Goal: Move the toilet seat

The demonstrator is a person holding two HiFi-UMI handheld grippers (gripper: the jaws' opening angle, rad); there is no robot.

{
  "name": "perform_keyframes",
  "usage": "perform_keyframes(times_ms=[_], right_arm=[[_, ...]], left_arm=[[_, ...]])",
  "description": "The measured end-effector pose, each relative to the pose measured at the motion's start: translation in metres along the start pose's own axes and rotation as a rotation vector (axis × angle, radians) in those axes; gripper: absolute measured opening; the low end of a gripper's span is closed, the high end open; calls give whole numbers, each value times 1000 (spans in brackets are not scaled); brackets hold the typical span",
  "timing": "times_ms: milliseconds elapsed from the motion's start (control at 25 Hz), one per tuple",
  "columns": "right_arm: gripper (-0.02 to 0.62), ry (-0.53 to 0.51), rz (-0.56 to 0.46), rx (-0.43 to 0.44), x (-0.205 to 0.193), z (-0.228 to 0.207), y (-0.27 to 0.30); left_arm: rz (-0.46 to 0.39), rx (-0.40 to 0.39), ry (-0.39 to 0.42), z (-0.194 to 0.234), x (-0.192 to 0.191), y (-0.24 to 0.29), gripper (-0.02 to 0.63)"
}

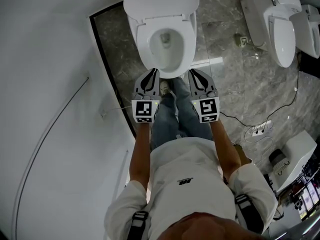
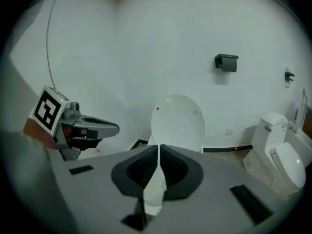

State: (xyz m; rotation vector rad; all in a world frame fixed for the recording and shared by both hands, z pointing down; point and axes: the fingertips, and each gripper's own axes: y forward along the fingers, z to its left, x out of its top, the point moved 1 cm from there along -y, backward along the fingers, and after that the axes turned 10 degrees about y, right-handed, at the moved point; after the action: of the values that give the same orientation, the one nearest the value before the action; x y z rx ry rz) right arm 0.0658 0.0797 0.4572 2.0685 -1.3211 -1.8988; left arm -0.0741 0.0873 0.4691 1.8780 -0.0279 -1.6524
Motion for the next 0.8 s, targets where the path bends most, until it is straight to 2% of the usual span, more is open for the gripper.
perform_keyframes(times_ms=[360,640,800], right_arm=[[35,45,87,-8,-39,-23,30],[35,52,133,6,-64,-33,49],[36,73,159,10,-77,-40,60]], left_arm=[[52,21,-82,5,-38,25,35],[105,75,-92,21,-62,38,35],[130,73,-112,19,-83,48,37]])
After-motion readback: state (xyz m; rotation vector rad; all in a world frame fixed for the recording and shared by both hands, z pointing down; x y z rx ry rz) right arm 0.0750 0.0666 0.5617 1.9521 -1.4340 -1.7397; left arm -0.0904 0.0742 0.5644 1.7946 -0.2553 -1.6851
